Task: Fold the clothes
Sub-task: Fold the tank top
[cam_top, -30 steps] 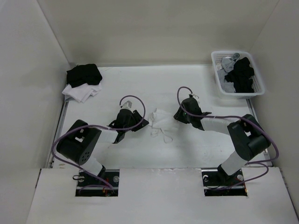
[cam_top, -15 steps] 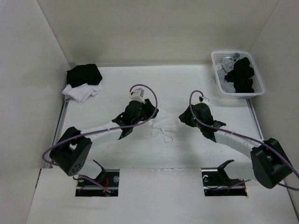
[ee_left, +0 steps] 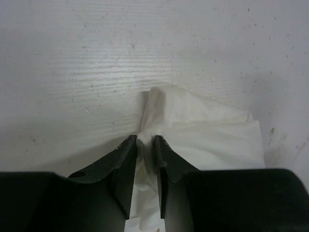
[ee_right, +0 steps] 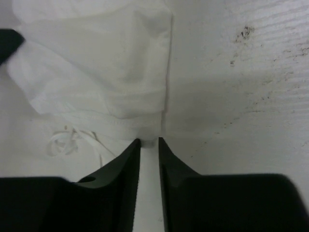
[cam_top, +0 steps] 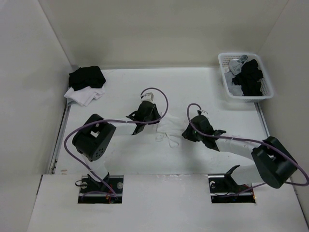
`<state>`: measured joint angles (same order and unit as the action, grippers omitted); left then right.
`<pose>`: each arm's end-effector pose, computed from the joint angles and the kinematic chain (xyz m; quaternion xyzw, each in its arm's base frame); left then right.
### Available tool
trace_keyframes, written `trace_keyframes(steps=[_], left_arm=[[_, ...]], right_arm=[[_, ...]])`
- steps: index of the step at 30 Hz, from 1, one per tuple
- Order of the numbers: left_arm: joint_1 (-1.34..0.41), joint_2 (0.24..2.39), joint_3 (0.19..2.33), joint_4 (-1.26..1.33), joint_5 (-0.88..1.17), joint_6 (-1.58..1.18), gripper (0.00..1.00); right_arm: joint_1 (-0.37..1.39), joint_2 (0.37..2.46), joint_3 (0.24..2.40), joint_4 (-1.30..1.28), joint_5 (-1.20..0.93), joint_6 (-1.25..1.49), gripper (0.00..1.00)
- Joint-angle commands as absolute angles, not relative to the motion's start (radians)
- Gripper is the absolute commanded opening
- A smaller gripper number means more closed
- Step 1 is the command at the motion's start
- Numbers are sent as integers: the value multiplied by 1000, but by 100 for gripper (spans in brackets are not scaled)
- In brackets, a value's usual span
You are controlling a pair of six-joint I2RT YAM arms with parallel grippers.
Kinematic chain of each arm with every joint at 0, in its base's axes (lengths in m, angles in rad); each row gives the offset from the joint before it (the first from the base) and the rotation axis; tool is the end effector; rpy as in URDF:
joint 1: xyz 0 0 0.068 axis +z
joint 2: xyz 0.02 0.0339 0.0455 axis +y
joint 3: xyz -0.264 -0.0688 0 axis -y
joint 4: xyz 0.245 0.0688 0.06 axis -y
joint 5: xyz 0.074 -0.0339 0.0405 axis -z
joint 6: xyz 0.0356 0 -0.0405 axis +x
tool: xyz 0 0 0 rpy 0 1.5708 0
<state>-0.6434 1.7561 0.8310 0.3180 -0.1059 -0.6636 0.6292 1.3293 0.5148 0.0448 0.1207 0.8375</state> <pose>0.2854 -0.2093 0.1510 -0.0335 0.8846 -0.2441 0.3959 0.2023 0.1420 0.1567 0.1189 0.9117 0.2193 0.3263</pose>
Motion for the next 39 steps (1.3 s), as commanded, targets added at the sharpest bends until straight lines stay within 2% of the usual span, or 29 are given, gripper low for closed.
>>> trace_keyframes(steps=[1, 3, 9, 12, 14, 17, 19, 22, 28, 33, 39], left_arm=[[-613, 1770, 888, 371, -86, -687, 16], [-594, 1787, 896, 380, -80, -706, 12], [-545, 1824, 911, 434, -37, -765, 10], [-545, 1835, 920, 442, -32, -769, 16], [-550, 1824, 904, 465, -32, -770, 29], [-544, 1763, 844, 488, -43, -779, 43], [-530, 1698, 789, 498, -64, -791, 49], [-515, 1558, 680, 540, -135, -804, 57], [-495, 1249, 497, 506, -264, -799, 64], [-455, 1109, 425, 355, -212, -802, 67], [-315, 910, 322, 140, -198, -824, 69]], right_arm=[[637, 1390, 535, 83, 103, 847, 21], [646, 1402, 531, 83, 101, 850, 14], [659, 1355, 511, 37, 107, 854, 10], [660, 1344, 505, 28, 101, 850, 10], [665, 1318, 503, 28, 109, 845, 17], [671, 1246, 503, 37, 127, 828, 37], [671, 1188, 506, 46, 146, 805, 46], [671, 1109, 514, 63, 189, 758, 54], [618, 1016, 508, 187, 247, 700, 68], [550, 1009, 479, 349, 255, 687, 73], [484, 977, 341, 454, 353, 702, 79]])
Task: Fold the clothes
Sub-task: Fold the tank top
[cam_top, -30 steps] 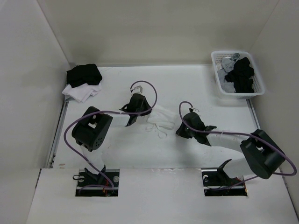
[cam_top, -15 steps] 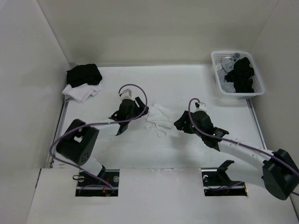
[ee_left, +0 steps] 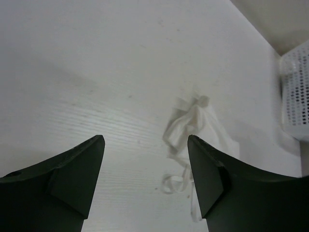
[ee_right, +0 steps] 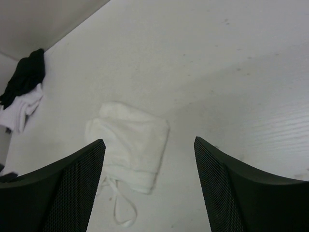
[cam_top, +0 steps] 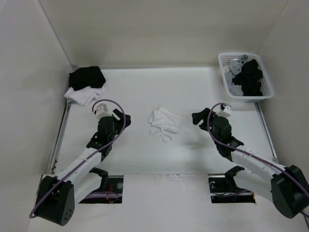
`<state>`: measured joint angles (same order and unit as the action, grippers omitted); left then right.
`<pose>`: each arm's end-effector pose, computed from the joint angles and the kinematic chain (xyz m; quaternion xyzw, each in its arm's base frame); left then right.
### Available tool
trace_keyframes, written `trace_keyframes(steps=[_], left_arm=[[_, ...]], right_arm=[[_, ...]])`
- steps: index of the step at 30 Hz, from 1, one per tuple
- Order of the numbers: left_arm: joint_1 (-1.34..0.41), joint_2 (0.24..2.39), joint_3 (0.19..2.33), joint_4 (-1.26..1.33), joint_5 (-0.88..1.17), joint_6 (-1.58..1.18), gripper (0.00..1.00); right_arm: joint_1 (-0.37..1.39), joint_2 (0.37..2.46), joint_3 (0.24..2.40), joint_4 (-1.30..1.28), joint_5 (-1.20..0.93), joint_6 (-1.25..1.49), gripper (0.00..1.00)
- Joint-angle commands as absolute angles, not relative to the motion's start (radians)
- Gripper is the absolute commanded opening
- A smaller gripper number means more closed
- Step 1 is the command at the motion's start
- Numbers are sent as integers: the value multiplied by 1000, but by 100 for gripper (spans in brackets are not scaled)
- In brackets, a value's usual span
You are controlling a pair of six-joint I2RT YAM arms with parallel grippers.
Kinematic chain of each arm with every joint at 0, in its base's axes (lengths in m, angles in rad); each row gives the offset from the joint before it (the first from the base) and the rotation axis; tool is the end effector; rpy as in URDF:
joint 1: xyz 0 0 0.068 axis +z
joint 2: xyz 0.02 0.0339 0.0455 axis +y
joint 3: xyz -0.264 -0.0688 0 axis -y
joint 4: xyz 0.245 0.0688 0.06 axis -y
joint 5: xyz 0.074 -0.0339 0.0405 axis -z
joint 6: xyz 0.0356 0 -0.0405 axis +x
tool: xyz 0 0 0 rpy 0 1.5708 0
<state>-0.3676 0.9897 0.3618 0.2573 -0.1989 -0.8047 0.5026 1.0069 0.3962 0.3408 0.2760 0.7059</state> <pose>0.1986 -0.0689 0.1994 -0.2328 0.7895 -0.2426 0.5135 0.1960 0.0967 0.2164 0.1629 0.7757 0.2507 0.5558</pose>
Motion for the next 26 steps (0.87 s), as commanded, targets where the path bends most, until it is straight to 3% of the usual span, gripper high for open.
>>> trace_keyframes(steps=[1, 6, 26], left_arm=[[-285, 887, 305, 120, -195, -831, 69], [-216, 909, 301, 80, -160, -850, 69], [-269, 1108, 387, 159, -161, -833, 69]], right_arm=[[484, 968, 316, 466, 376, 712, 80], [462, 939, 292, 477, 388, 736, 82], [415, 980, 296, 472, 327, 761, 83]])
